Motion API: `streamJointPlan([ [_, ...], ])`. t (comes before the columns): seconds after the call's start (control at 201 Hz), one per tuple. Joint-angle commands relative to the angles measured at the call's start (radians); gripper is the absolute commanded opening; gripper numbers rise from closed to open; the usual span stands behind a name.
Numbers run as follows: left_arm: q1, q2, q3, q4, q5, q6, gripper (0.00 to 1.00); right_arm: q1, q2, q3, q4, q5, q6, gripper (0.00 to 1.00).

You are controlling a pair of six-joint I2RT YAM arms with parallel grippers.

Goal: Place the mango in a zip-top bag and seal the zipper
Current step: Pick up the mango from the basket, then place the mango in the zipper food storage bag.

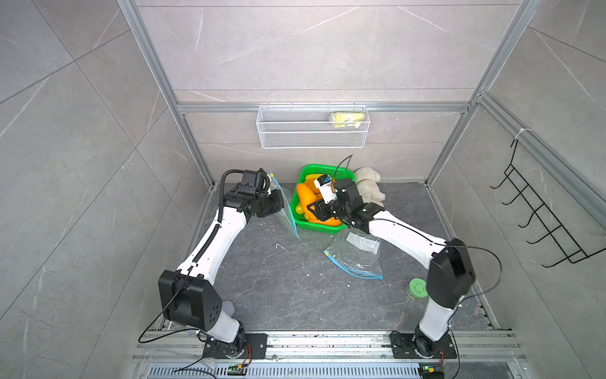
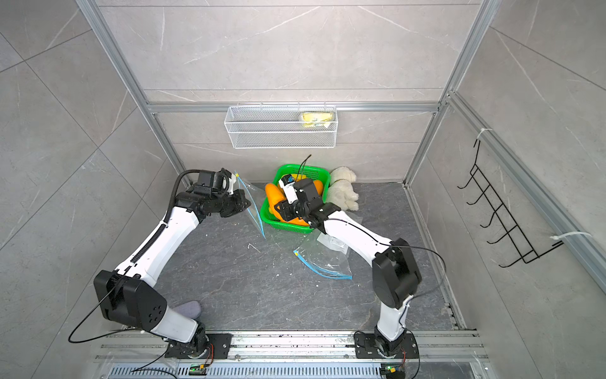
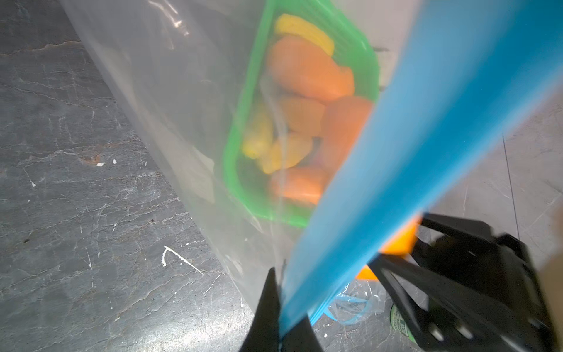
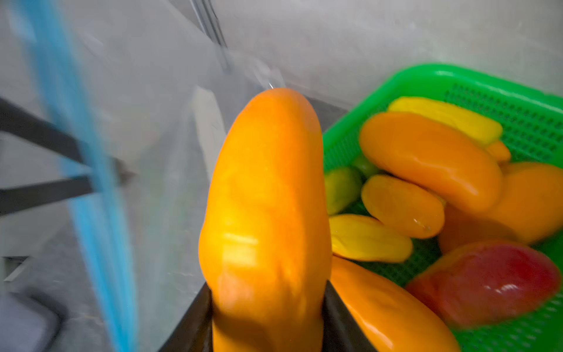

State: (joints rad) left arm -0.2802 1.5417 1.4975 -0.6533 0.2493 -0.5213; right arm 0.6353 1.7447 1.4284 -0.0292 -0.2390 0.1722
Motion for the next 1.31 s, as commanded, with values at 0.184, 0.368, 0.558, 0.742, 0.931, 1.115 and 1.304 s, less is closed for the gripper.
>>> streamJointPlan([
  [0.184, 0.004, 0.008, 0.046, 0.019, 0.047, -0.030, 0.00, 0.012, -0.096, -0.265, 0.663, -0.326, 0.278, 0.14],
  [0.368, 0.004, 0.014, 0.050, 0.036, 0.062, -0.047, 0.00, 0.031, -0.025, -0.250, 0.657, -0.361, 0.291, 0.12],
  [0.558, 0.004, 0.015, 0.058, 0.035, 0.067, -0.044, 0.00, 0.047, -0.019, -0.234, 0.496, -0.306, 0.232, 0.11],
  [0.742, 0.003, -0.021, 0.047, 0.033, 0.071, -0.034, 0.00, 0.051, 0.002, -0.181, 0.270, -0.184, 0.139, 0.11],
  [0.931, 0.004, -0.030, 0.063, -0.015, 0.067, 0.003, 0.00, 0.059, 0.041, -0.057, 0.052, -0.093, 0.039, 0.11],
  [1.115, 0.003, -0.033, 0.068, -0.047, 0.058, 0.031, 0.00, 0.091, 0.075, 0.077, -0.133, -0.016, -0.033, 0.12],
  [1.304, 0.004, -0.033, 0.072, -0.078, 0.055, 0.071, 0.00, 0.156, 0.152, 0.267, -0.337, 0.058, -0.067, 0.13],
])
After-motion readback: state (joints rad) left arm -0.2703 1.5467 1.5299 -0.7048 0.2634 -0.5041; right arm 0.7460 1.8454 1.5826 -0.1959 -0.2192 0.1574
